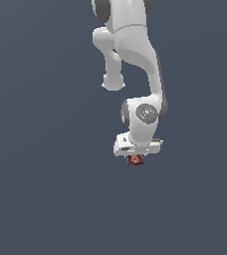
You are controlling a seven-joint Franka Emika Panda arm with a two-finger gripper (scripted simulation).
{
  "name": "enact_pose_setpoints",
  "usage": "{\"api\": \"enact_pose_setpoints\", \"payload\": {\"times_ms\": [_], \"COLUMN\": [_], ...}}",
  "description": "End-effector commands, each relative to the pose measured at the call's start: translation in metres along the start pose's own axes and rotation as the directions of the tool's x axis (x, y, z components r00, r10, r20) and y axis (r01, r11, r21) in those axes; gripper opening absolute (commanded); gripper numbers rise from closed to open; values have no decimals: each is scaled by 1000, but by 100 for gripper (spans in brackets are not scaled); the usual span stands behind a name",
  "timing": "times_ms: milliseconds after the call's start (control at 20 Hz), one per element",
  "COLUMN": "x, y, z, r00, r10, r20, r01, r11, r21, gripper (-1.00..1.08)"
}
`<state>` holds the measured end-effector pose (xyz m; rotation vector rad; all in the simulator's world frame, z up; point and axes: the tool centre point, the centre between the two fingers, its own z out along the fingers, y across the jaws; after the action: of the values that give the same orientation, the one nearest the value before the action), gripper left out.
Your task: Pick up the object and move it to a goal position.
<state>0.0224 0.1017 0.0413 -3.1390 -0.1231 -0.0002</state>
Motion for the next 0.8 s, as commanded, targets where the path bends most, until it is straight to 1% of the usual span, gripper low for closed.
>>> {"api": "enact_pose_setpoints", "payload": {"times_ms": [0, 450, 750], "x": [14, 61, 82], "y": [-5, -20, -27], "z": [-7, -28, -36], "r00": [1000, 1000, 1000], "r10": [0, 0, 0], "r20": [0, 0, 0], "r01": [0, 0, 0], "r11": [1000, 1000, 1000], "r21": [0, 0, 0], "gripper": [-100, -100, -100]}}
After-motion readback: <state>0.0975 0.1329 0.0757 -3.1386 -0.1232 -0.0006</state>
